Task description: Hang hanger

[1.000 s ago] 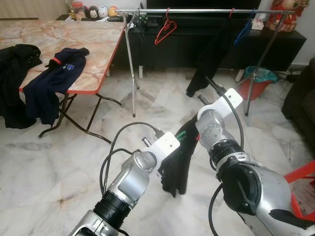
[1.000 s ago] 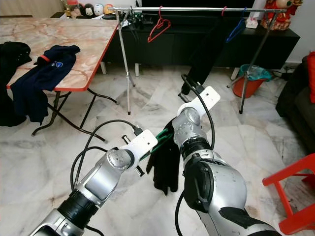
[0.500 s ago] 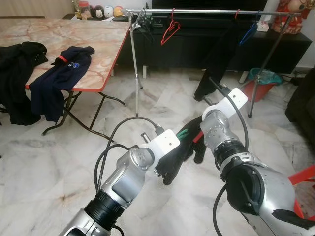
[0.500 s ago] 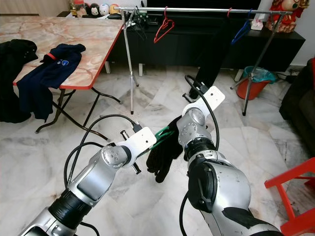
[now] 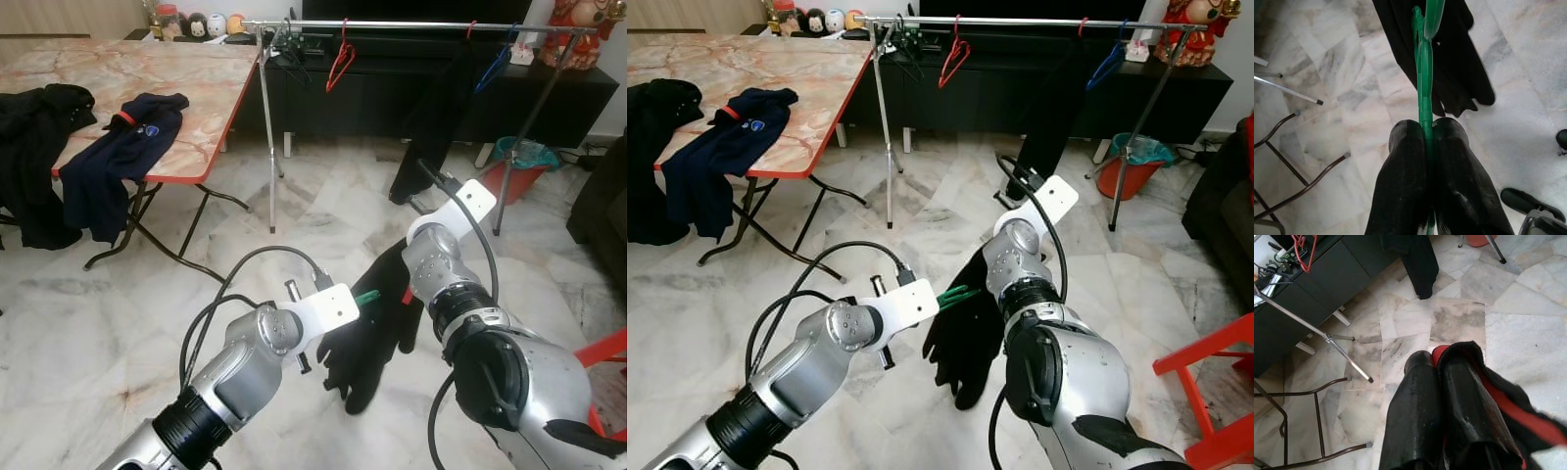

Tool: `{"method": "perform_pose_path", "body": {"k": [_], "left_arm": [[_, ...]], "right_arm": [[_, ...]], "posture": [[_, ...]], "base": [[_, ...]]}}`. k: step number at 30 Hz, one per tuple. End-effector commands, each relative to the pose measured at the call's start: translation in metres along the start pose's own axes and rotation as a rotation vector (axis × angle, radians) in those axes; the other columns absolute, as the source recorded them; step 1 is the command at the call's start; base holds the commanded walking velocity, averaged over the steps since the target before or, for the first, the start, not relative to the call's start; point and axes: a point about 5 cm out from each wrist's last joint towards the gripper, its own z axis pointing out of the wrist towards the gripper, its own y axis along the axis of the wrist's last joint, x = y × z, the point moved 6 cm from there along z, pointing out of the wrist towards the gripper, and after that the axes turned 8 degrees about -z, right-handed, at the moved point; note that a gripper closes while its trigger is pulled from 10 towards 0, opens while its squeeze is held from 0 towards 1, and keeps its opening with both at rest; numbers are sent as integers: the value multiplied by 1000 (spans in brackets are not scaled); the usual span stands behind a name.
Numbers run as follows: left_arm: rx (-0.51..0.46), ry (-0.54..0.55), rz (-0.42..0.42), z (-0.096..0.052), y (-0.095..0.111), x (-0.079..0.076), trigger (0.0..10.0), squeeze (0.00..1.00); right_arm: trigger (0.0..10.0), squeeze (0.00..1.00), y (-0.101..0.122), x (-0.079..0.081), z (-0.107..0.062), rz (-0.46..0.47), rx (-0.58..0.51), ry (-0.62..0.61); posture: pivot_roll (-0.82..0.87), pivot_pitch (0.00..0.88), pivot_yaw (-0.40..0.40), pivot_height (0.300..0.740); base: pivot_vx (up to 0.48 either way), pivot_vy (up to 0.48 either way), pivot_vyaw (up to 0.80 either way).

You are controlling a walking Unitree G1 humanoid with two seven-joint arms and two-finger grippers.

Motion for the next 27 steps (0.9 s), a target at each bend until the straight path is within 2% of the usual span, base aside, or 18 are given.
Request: {"method": "perform_pose_path", "body": {"k": [1,6,10,17,19,20,21,25,27], "left_arm": [[36,18,-3,2,-7,2,10000,0],[31,89,-33,6,-5,14,10000,0],[13,68,-67,8,-2,11,10000,0],[-7,-4,-62,5,6,-2,10000,0],[-15,-72,-42,3,7,-12,10000,0],[-36,-158,-7,-2,10,-25,10000,0],[-45,-187,4,-4,11,-30,10000,0],[-70,-200,-1,-4,16,-30,10000,0],[-92,-210,-33,-5,20,-29,10000,0]], "right_arm": [[10000,0,5,1,0,-2,-8,2],[10000,0,3,6,-1,10,1,11],[10000,0,2,8,-2,14,5,15],[10000,0,0,8,-2,16,12,18],[10000,0,0,7,-1,13,13,16],[10000,0,0,6,-1,10,13,15],[10000,0,0,6,-1,9,13,14],[10000,0,0,4,-1,9,13,11],[10000,0,0,4,-1,11,13,10]], "posture": [[176,0,-61,740],[173,0,-60,740],[172,0,-62,740],[180,0,-67,740],[181,0,-68,740],[183,0,-69,740],[183,0,-69,740],[184,0,-67,740],[180,0,-65,740]], "base": [[0,0,0],[0,0,0],[0,0,0],[0,0,0],[0,0,0],[0,0,0],[0,0,0],[0,0,0],[0,0,0]]}}
